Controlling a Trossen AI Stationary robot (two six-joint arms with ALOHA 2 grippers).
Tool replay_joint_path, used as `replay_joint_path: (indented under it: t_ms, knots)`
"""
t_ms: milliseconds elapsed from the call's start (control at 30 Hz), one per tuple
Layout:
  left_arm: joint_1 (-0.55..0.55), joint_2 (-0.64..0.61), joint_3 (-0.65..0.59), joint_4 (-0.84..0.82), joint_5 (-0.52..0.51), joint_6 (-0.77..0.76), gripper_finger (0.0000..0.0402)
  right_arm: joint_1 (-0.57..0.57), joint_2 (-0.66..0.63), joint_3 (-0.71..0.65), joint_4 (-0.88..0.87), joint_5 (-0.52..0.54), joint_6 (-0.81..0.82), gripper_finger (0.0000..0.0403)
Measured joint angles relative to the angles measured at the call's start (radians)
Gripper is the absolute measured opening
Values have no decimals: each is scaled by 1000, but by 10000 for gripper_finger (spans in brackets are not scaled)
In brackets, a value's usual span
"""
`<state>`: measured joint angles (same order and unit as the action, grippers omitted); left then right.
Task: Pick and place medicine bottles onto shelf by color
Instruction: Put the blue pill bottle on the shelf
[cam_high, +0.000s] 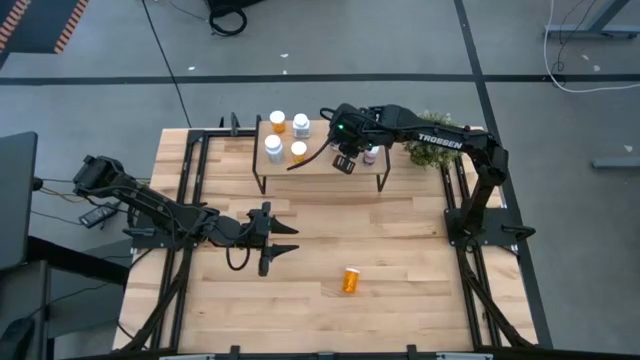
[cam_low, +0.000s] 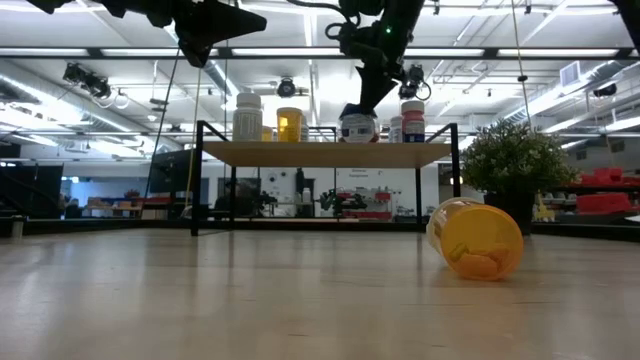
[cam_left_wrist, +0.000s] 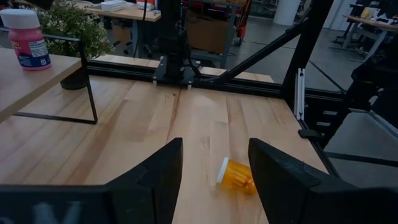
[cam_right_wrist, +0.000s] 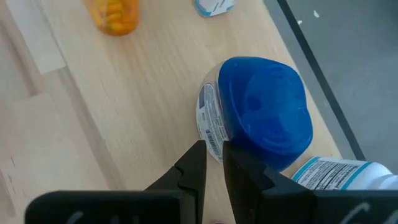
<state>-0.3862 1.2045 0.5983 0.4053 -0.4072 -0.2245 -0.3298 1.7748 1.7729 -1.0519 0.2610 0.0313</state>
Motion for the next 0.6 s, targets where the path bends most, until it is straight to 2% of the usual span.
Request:
replay_joint_path:
  t_ms: [600]
  knots:
    - [0, 0, 0, 0, 0, 0, 190, -67, 0, 0, 50, -43, -18, 62]
